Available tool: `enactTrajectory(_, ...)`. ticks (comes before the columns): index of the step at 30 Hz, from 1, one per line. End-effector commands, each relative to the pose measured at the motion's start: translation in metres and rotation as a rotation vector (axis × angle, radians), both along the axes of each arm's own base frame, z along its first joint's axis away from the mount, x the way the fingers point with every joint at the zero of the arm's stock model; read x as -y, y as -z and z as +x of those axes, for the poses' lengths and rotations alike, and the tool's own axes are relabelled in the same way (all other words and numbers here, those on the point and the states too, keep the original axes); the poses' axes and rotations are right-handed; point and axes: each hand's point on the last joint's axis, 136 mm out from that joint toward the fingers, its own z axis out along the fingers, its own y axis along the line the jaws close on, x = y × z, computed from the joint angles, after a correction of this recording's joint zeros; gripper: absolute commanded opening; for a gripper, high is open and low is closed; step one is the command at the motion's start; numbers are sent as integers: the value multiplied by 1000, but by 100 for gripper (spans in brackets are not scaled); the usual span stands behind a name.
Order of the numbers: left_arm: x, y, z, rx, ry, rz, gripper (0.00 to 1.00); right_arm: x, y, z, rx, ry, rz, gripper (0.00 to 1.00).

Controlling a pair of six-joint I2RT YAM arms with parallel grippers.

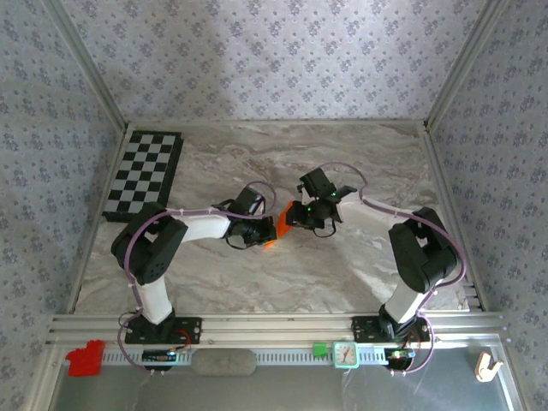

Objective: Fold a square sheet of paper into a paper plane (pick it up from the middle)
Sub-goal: Fold the wing for the fifth time at the center of the table.

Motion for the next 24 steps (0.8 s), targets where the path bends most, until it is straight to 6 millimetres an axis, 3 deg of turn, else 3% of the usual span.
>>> enactTrajectory(1,-17,26,-13,-84,-11,94,5,-20,0,5,3,-18,68,17)
enactTrajectory(6,-16,25,-13,-86,-13,88,5,-26,16,7,-27,-20,47,13)
enactTrajectory(16,-15,25,-14,-88,-10,81,4,-32,31,8,-51,-23,17,13)
enactTrajectory(24,-15,24,-14,-89,-11,79,4,-21,46,10,-72,7,-49,12)
